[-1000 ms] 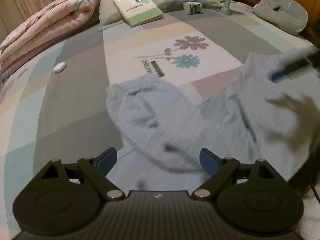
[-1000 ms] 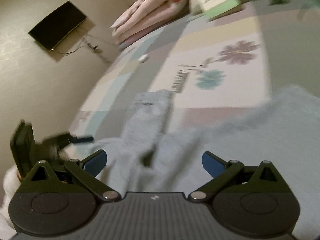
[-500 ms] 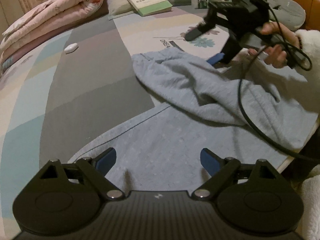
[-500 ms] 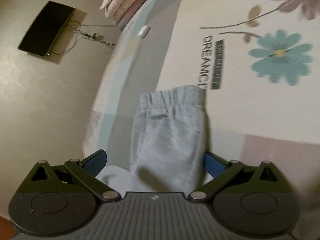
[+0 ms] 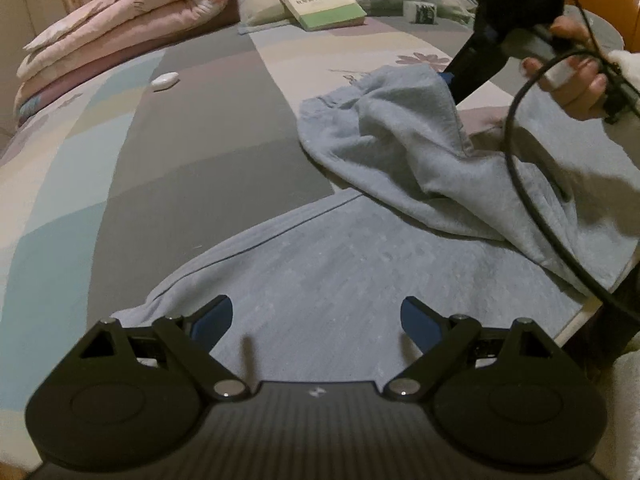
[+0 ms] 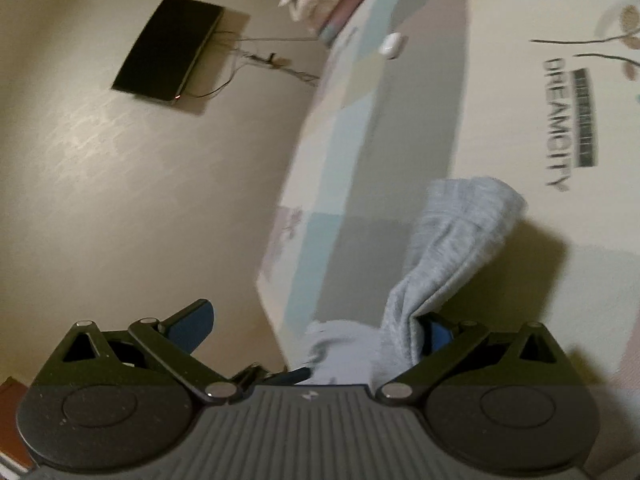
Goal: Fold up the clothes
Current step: 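Lift the cuff with the right gripper and carry it toward the waistband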
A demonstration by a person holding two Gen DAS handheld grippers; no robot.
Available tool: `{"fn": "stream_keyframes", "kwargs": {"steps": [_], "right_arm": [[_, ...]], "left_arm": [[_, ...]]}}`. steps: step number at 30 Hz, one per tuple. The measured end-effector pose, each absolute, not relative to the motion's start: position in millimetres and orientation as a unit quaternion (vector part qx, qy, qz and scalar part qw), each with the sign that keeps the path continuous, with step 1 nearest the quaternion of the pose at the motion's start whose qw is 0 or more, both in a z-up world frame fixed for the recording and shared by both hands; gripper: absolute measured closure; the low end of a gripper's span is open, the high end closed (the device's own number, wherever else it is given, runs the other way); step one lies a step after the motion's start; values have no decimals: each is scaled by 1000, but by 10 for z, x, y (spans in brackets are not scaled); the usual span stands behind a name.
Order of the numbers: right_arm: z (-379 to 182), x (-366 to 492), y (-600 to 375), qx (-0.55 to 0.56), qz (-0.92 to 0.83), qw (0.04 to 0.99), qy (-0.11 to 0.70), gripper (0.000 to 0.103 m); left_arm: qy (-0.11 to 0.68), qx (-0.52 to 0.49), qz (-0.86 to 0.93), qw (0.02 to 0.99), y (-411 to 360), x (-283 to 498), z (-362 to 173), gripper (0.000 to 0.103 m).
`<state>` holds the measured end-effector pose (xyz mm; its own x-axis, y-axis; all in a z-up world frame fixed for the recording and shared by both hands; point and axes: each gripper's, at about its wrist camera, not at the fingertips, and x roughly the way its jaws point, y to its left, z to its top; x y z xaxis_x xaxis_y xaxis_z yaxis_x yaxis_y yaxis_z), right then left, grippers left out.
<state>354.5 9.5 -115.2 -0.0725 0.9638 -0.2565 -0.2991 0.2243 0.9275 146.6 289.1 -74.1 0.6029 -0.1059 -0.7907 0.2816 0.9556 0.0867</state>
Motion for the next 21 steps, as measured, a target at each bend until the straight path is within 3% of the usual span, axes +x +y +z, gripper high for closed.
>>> {"fn": "stream_keyframes", "kwargs": {"steps": [11, 21], "right_arm": [[-694, 2995, 734, 272, 582, 574, 508, 0], [-786, 2532, 1160, 231, 603, 535, 545, 0]], "left_arm": [[413, 74, -83, 904, 3204, 1063, -554, 12], [417, 55, -57, 905, 3418, 814, -561, 11]]}}
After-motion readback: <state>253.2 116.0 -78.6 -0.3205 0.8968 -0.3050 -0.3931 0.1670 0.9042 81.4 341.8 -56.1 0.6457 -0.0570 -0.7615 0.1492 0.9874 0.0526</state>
